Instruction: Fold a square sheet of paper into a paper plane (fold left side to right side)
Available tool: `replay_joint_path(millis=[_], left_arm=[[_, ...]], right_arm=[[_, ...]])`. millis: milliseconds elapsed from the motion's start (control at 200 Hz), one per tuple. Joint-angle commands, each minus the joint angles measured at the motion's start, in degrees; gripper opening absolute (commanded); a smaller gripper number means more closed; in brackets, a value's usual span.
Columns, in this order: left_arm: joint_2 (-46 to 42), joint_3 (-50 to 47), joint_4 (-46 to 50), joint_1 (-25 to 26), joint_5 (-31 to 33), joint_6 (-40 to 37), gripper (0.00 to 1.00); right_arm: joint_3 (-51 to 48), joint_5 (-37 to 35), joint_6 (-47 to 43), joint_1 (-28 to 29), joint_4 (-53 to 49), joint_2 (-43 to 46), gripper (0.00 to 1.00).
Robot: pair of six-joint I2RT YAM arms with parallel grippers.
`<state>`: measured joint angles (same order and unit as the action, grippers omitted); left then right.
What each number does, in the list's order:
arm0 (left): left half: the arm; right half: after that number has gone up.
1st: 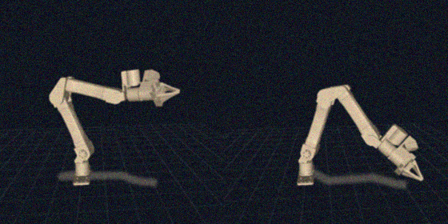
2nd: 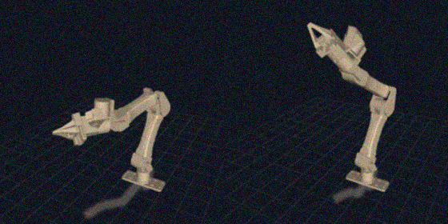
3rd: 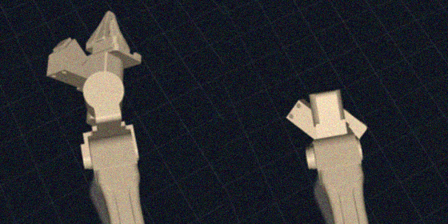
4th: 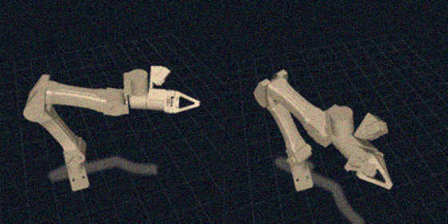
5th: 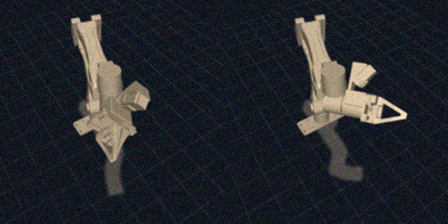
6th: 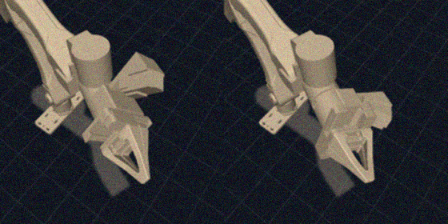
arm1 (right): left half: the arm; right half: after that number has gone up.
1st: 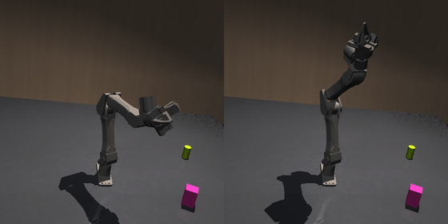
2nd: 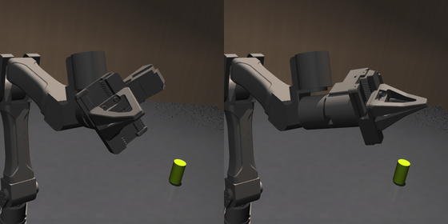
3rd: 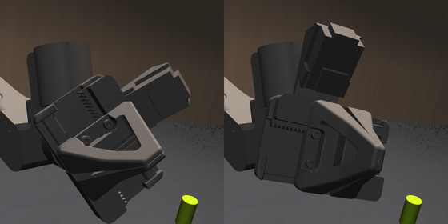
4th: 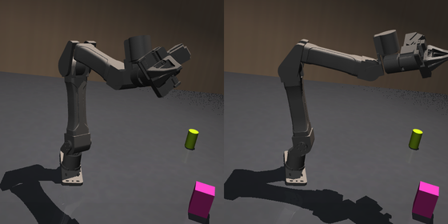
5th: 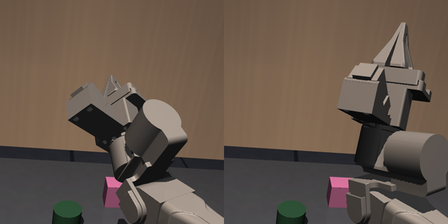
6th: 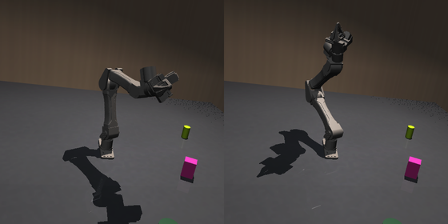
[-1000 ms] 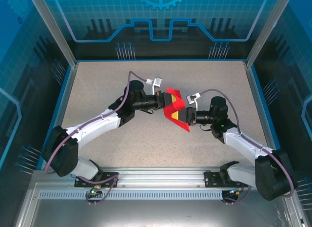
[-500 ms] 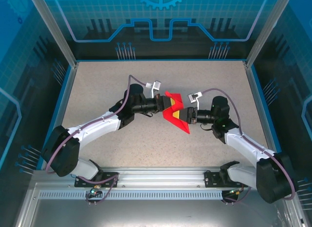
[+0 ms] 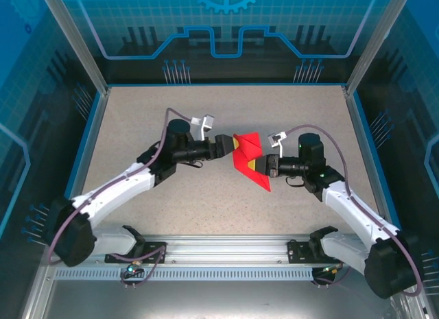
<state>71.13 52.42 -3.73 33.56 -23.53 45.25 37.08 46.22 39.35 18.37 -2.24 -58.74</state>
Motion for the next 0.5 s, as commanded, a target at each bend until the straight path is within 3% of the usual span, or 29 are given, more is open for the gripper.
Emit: replay_joint_path(millis=[0, 90, 250, 370, 495], left_arm=[[-5.9, -0.8, 12.8, -0.6, 7.0, -7.0, 0.83], [-10.0, -0.7, 18.5, -0.6, 10.9, -9.3, 0.85], [-16.3, -1.1, 24.9, -0.6, 16.5, -11.0, 0.86], [-19.7, -1.1, 27.4, -0.6, 19.9, -11.2, 0.87], [-22.3, -1.2, 29.8, -0.6, 22.9, -11.1, 0.88]], right_arm=[[4.3, -9.8, -12.9, 1.4, -18.2, 1.4, 0.06], [8.5, -21.7, -18.1, 6.2, -26.7, 1.2, 0.03], [16.6, -52.2, -22.2, 18.9, -38.3, -3.1, 0.00], [22.8, -72.2, -22.4, 28.1, -44.5, -11.0, 0.00], [29.0, -87.5, -20.7, 35.0, -51.2, -22.4, 0.00]])
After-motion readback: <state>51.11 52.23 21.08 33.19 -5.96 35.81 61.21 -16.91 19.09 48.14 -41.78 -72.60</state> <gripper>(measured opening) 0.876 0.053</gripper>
